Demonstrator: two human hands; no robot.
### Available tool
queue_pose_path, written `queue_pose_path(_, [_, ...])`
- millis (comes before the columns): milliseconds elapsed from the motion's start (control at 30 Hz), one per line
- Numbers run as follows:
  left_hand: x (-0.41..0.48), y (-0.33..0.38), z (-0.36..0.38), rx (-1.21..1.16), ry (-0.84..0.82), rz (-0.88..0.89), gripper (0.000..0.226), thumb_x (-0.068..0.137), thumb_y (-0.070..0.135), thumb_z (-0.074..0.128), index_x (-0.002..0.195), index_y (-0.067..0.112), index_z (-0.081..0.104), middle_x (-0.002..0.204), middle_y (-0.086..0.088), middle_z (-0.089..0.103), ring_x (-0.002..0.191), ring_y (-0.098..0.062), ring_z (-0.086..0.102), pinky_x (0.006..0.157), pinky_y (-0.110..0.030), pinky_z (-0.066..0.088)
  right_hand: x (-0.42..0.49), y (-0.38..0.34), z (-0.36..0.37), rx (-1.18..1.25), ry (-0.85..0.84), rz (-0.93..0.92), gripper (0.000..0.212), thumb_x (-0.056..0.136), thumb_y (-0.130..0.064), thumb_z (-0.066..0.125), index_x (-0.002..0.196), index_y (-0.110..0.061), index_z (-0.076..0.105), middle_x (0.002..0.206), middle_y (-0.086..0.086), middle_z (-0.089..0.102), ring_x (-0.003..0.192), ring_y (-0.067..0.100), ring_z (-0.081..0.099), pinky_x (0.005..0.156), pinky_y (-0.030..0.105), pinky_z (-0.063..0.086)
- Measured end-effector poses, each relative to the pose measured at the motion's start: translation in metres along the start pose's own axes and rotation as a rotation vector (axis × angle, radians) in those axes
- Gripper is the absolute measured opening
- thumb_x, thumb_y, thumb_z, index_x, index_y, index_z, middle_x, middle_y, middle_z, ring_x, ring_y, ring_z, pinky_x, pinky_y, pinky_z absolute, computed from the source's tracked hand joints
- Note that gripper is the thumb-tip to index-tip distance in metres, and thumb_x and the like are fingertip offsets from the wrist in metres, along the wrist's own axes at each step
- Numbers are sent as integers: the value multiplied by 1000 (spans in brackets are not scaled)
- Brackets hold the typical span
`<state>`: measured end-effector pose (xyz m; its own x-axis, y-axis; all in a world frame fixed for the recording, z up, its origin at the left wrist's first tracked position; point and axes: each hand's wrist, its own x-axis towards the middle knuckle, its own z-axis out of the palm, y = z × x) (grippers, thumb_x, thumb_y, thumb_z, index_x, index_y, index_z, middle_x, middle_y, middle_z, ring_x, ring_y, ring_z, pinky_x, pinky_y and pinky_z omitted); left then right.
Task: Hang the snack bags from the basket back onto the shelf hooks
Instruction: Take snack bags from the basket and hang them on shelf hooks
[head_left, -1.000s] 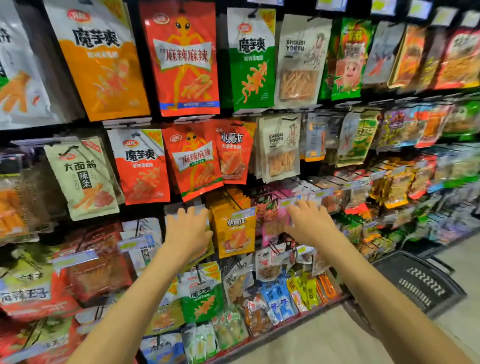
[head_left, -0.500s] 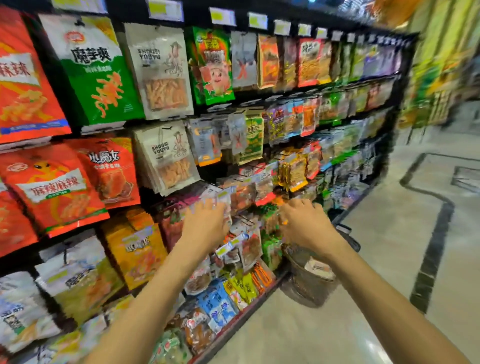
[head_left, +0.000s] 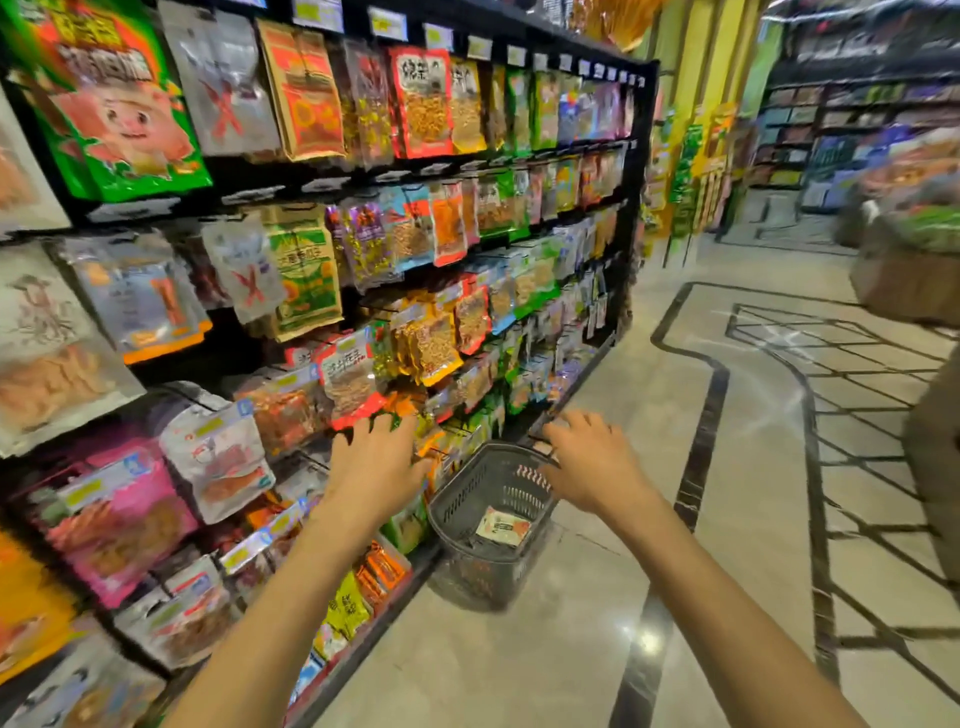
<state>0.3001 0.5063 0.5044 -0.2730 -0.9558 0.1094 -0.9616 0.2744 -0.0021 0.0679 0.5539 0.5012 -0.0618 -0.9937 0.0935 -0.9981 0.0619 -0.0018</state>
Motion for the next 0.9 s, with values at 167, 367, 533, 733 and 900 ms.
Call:
queue_pose_path(167, [51, 38, 12, -5, 33, 25, 55, 99, 52, 43, 146, 24, 34, 147, -7, 42, 135, -32, 37, 105, -51, 35, 39, 45, 11, 21, -4, 26, 50, 96, -46, 53, 137, -19, 46, 141, 7, 43, 132, 29, 39, 103, 45, 39])
queue_pose_path(367, [133, 61, 43, -29, 45, 14, 56, 98, 52, 44, 146, 25, 34, 148, -5, 43, 136, -31, 38, 105, -50, 37, 110, 87, 34, 11, 30, -20, 48, 96, -46, 51, 137, -20, 46, 143, 5, 41, 134, 28, 36, 104, 43, 37])
queue_pose_path(533, [216, 73, 65, -60, 41, -41, 55, 98, 52, 45, 145, 26, 36, 146, -4, 45, 135, -30, 39, 106, -50, 39, 194, 113, 49, 1, 9, -102, 50, 97, -46, 50, 139, -21, 43, 142, 5, 41, 135, 28, 34, 103, 43, 35])
queue_pose_path(733, [298, 90, 81, -34, 31, -87, 55, 98, 51, 44, 145, 24, 37, 146, -6, 45, 135, -30, 39, 105, -48, 38, 294, 145, 68, -12, -34, -157, 52, 98, -45, 49, 142, -18, 42, 148, 8, 38, 138, 29, 32, 108, 44, 34])
queue_pose_path(900, [349, 97, 113, -3, -40, -174, 56, 99, 51, 41, 146, 22, 36, 149, -7, 41, 140, -31, 32, 109, -50, 34, 370, 166, 105, 4, -86, -254, 51, 98, -45, 49, 141, -19, 44, 149, 8, 39, 140, 29, 32, 111, 45, 32])
